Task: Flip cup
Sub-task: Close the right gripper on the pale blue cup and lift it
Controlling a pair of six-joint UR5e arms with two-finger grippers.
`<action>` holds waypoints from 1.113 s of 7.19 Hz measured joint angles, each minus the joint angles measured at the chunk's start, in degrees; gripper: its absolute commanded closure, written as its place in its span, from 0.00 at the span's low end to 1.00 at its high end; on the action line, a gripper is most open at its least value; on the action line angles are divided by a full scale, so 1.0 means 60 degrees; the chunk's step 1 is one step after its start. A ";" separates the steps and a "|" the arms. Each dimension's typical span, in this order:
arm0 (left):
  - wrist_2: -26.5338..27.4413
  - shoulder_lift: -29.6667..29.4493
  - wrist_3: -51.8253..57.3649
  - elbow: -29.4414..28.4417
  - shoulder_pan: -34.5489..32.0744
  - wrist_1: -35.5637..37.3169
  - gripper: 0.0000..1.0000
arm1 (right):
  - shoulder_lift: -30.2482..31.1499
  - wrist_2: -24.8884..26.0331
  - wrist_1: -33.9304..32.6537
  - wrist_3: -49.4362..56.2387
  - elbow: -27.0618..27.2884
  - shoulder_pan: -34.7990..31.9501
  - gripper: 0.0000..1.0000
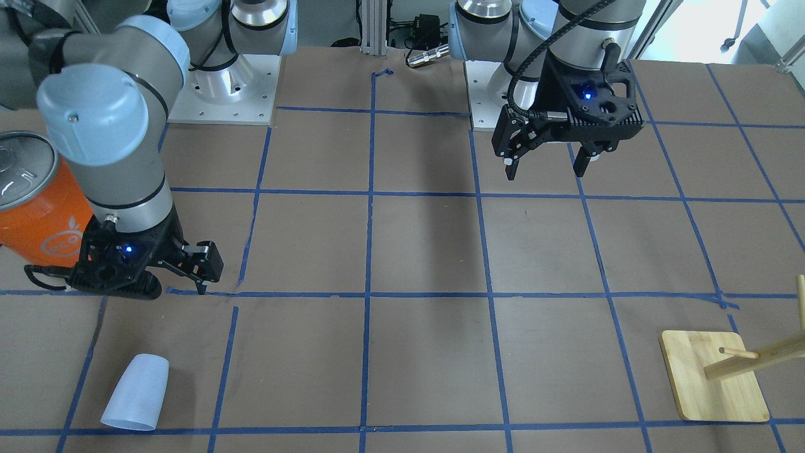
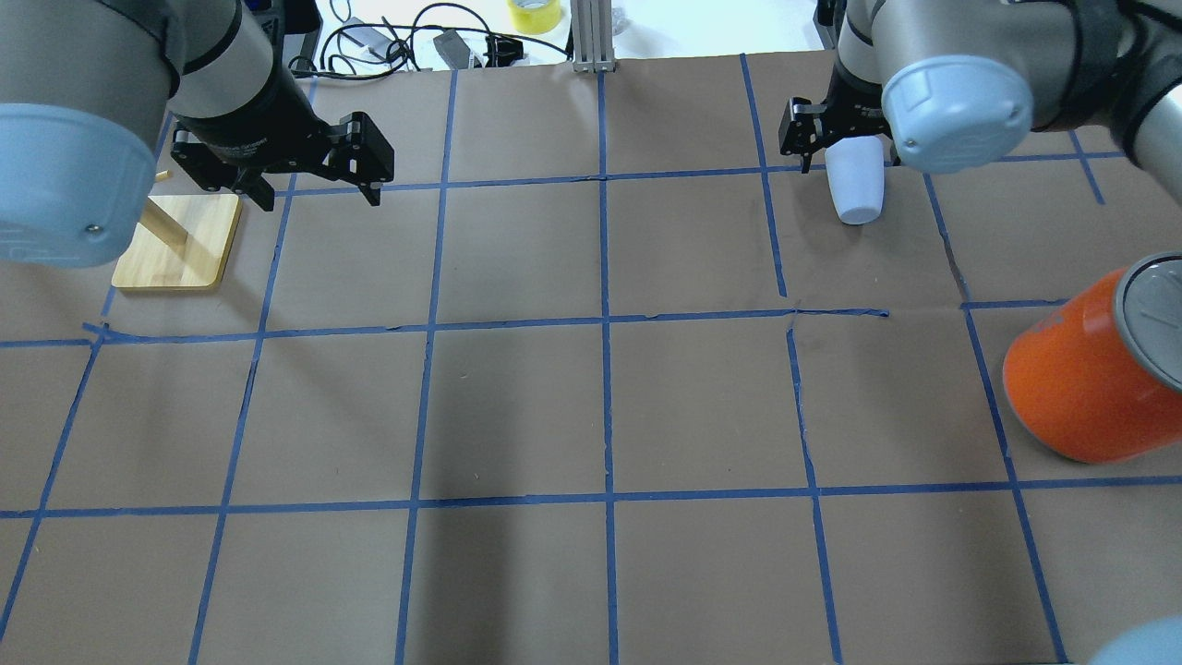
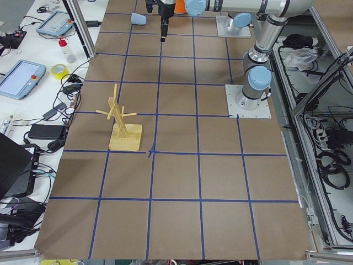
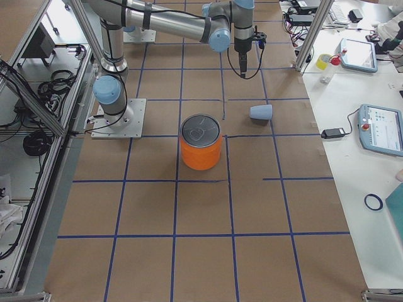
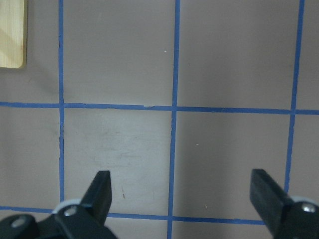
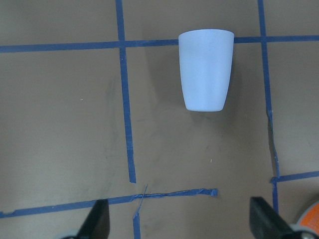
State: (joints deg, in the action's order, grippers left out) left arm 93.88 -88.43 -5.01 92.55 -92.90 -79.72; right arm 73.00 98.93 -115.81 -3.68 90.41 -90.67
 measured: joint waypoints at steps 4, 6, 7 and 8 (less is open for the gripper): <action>0.0012 -0.0005 0.0000 0.0000 0.0000 0.0000 0.00 | -0.1805 -0.0088 -0.2671 0.0009 0.0049 0.0130 0.00; 0.0012 0.0000 0.0000 0.0000 0.0000 -0.0006 0.00 | -0.2239 -0.0482 -0.2857 0.0053 0.0049 0.0697 0.00; 0.0012 -0.0001 0.0000 0.0000 0.0000 -0.0003 0.00 | -0.2409 -0.0698 -0.2858 0.0168 0.0049 0.1077 0.00; 0.0009 -0.0003 0.0000 0.0000 0.0000 -0.0002 0.00 | -0.2561 -0.0810 -0.2870 0.0337 0.0049 0.1349 0.00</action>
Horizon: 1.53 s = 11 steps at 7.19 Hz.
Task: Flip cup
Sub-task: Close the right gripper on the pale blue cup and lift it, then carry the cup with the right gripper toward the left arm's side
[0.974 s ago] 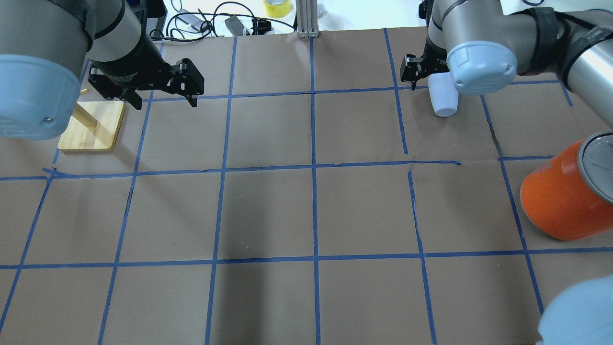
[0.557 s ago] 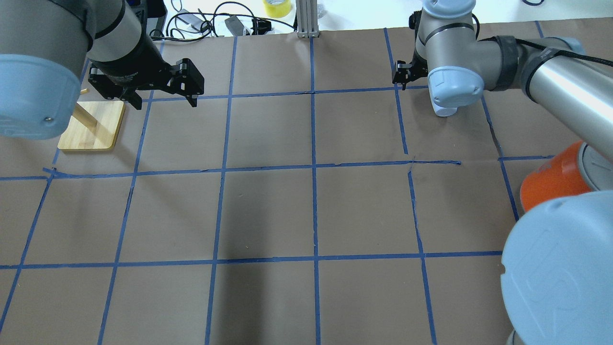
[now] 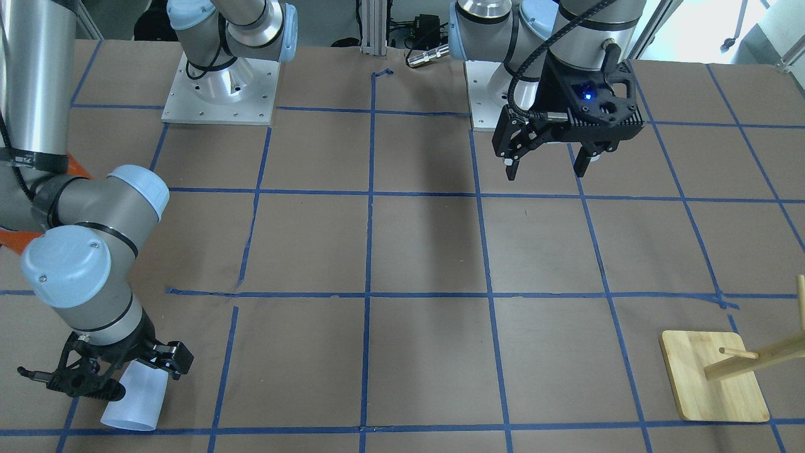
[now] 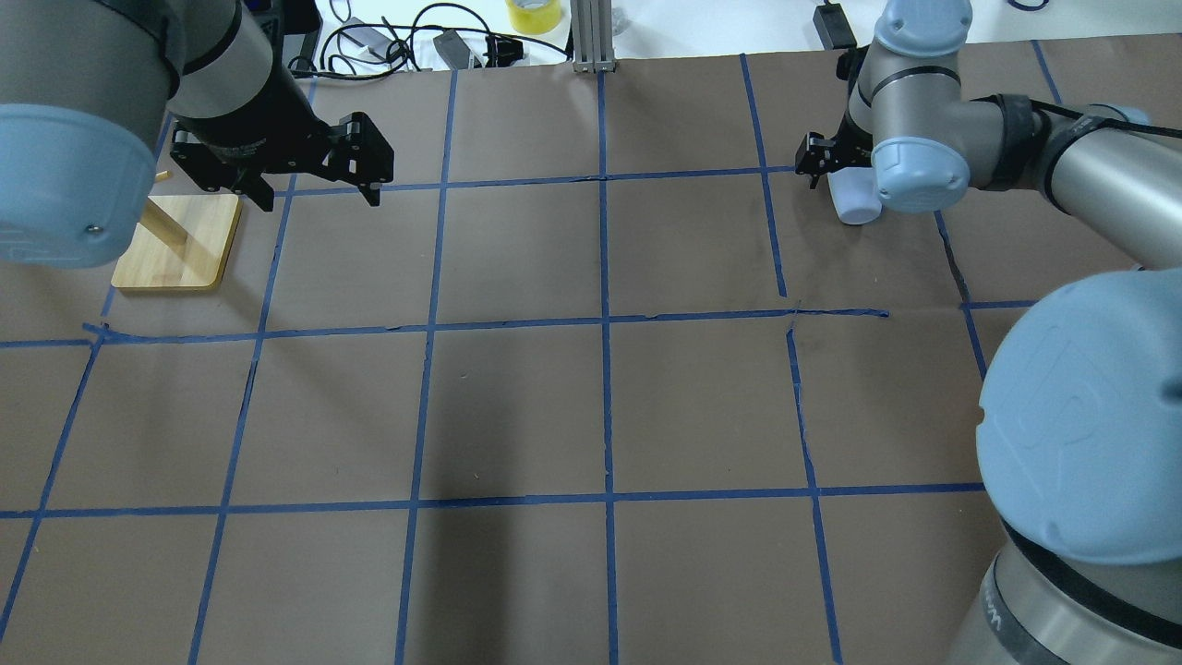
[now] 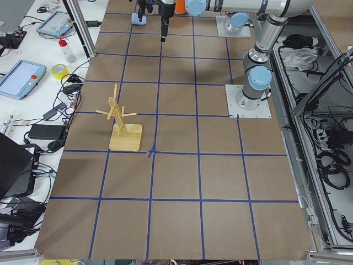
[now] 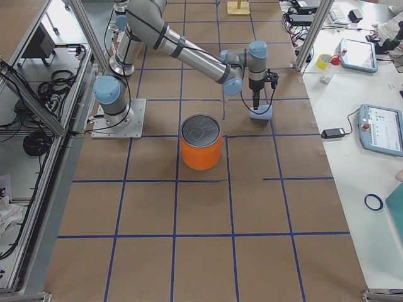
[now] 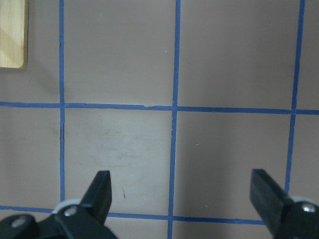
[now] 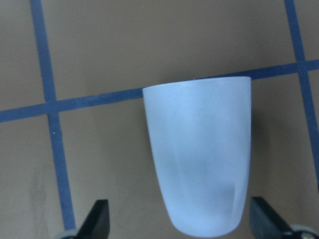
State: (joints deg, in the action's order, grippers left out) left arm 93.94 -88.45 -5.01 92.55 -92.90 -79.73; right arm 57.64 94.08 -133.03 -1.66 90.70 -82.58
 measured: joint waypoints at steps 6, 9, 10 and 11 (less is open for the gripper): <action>0.0003 0.0005 0.0000 0.0000 0.0000 0.0002 0.00 | -0.0713 -0.0063 -0.0878 0.0264 -0.0186 0.0296 0.94; -0.0001 0.0005 0.0000 0.0000 0.0000 0.0002 0.00 | -0.0426 -0.0335 -0.0861 0.0353 -0.0384 0.0045 0.96; 0.0001 0.0005 0.0000 0.0000 0.0000 0.0002 0.00 | -0.0221 -0.0421 -0.0651 0.0613 -0.0591 -0.0366 0.96; 0.0002 0.0005 0.0000 0.0000 0.0000 0.0002 0.00 | -0.0051 -0.0414 -0.0505 0.1025 -0.0753 -0.0974 0.96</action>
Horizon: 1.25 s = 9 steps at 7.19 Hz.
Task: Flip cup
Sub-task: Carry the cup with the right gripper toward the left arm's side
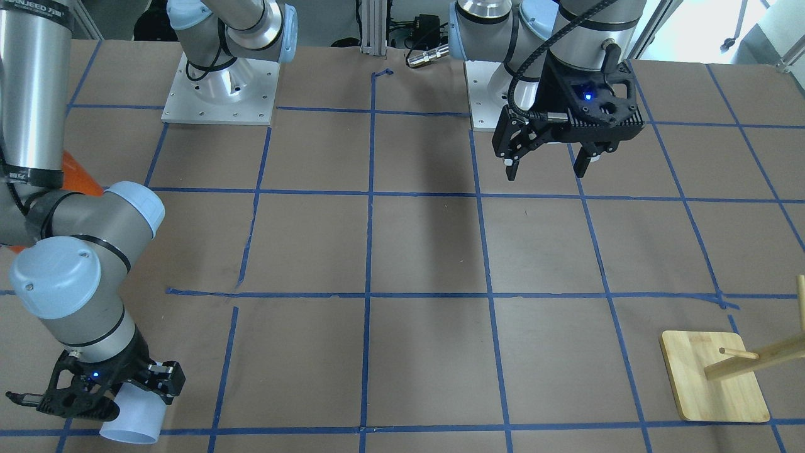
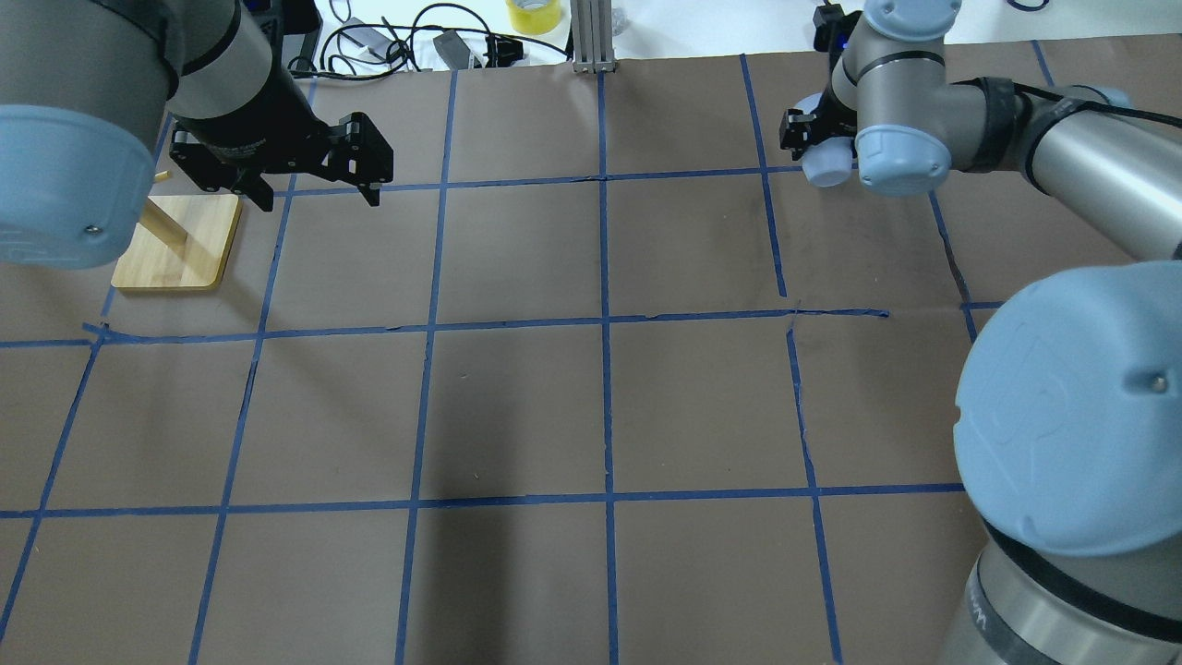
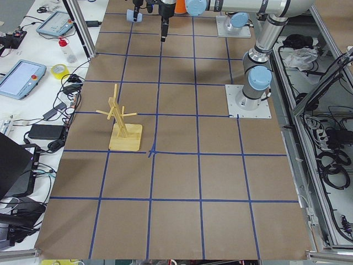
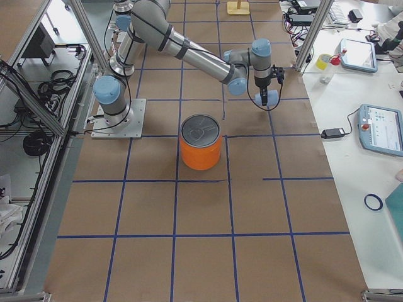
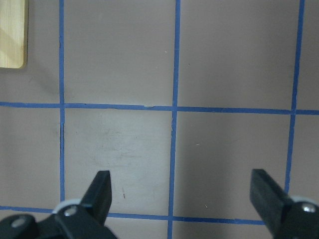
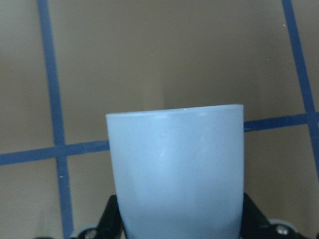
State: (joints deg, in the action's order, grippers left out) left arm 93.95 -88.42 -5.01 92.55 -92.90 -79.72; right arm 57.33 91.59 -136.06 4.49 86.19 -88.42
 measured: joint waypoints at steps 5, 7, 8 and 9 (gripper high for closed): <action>-0.0020 -0.0013 0.0077 0.0012 0.0000 -0.0026 0.00 | -0.0233 0.0031 -0.1178 0.4469 -0.0018 -0.3380 0.95; -0.0066 -0.0025 0.0087 0.0010 0.0002 -0.0003 0.00 | -0.0804 -0.0047 -0.2344 0.7121 0.0006 -0.4081 0.94; -0.0087 -0.0027 0.0091 0.0008 0.0017 0.0012 0.00 | -0.0947 -0.0160 -0.2596 0.8219 0.0019 -0.4314 0.94; -0.0087 -0.0033 0.0091 0.0007 0.0028 0.0005 0.00 | -0.1026 -0.0391 -0.2650 0.9052 0.0032 -0.4431 0.94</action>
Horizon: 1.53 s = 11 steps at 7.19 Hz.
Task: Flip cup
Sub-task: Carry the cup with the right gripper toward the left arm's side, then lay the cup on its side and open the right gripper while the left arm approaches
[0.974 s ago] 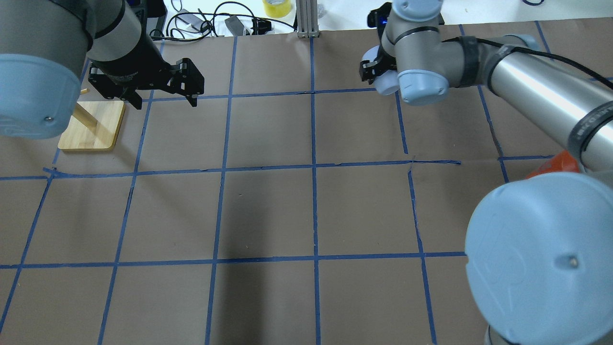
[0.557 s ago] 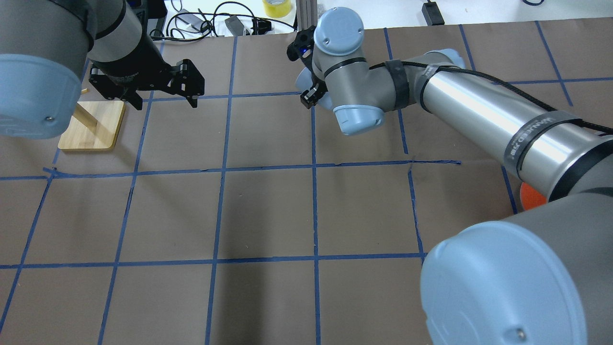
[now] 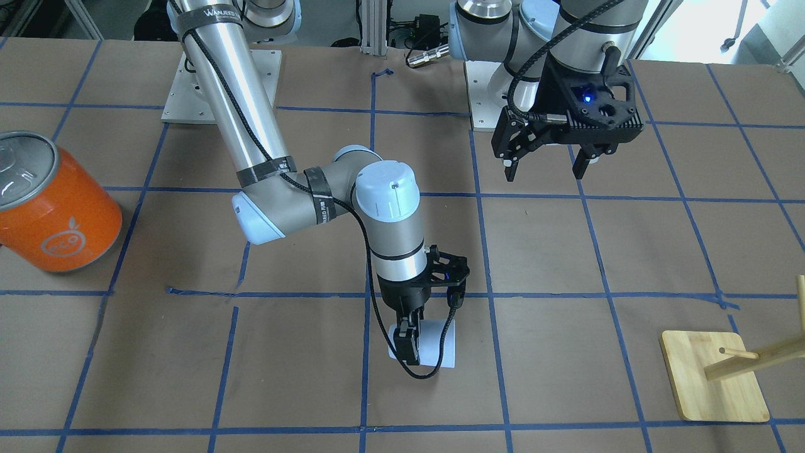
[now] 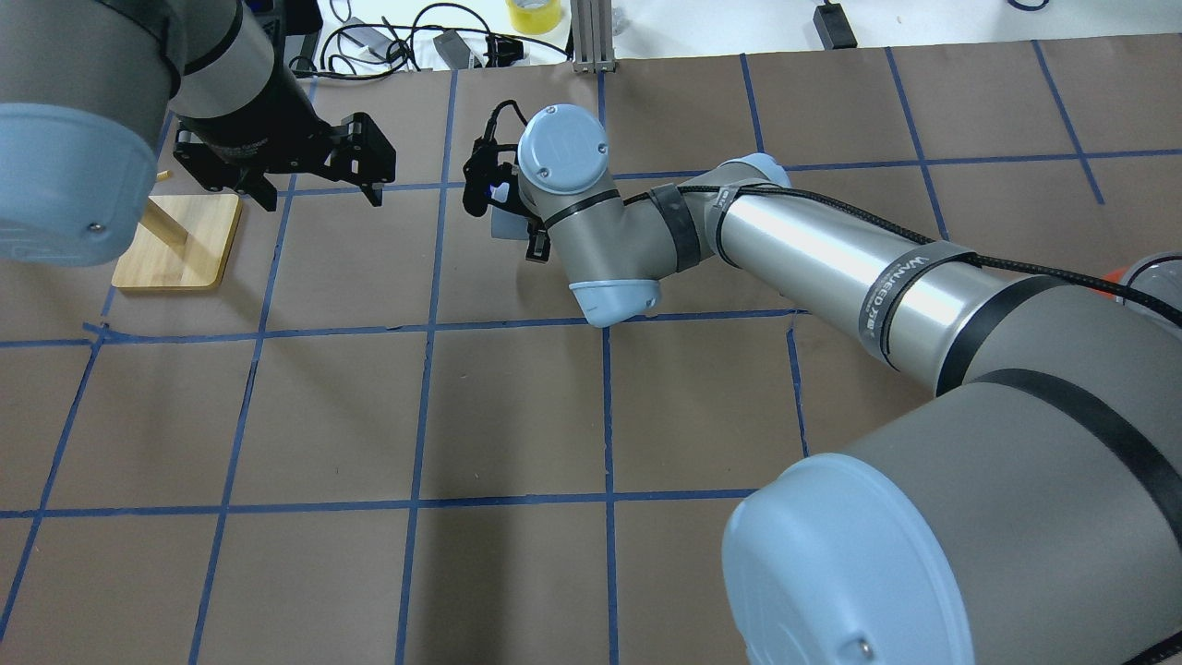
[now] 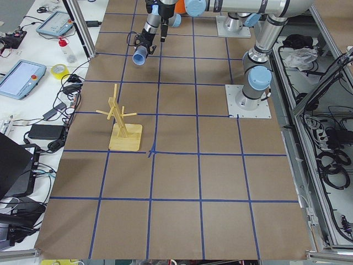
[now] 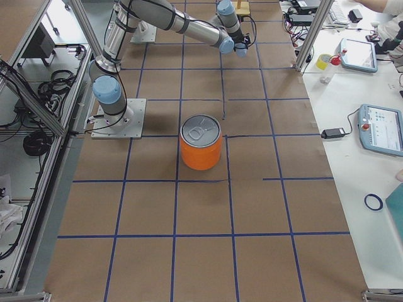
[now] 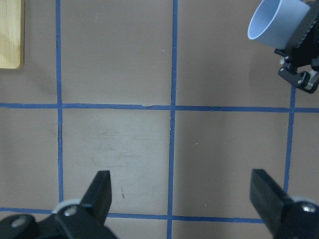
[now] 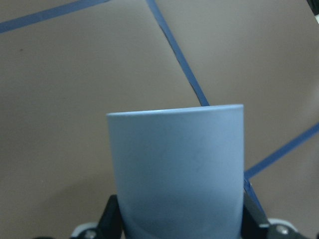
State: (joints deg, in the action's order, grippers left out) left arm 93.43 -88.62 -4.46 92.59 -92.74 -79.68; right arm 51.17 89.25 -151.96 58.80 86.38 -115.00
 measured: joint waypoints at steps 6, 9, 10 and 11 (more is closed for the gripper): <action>-0.2149 -0.0577 0.0111 0.0262 0.1808 0.0028 0.00 | -0.0178 -0.0383 0.0452 0.1845 0.0355 -0.0074 0.05; -0.2465 -0.1429 0.0231 0.0958 0.2081 0.0327 0.00 | -0.0091 -0.0377 0.0728 0.1789 0.0272 -0.0094 0.01; -0.2441 -0.1581 0.0132 0.1415 0.1805 0.0356 0.00 | -0.0008 -0.0367 0.0747 0.1661 0.0257 -0.0095 0.01; -0.2394 -0.1706 0.0112 0.1775 0.1608 0.0484 0.00 | 0.0166 -0.0357 0.0857 0.1412 0.0242 -0.0069 0.01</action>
State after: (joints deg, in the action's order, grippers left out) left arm 79.07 -98.86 -3.79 103.24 -83.09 -76.78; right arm 52.17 87.10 -146.82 67.27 87.83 -115.42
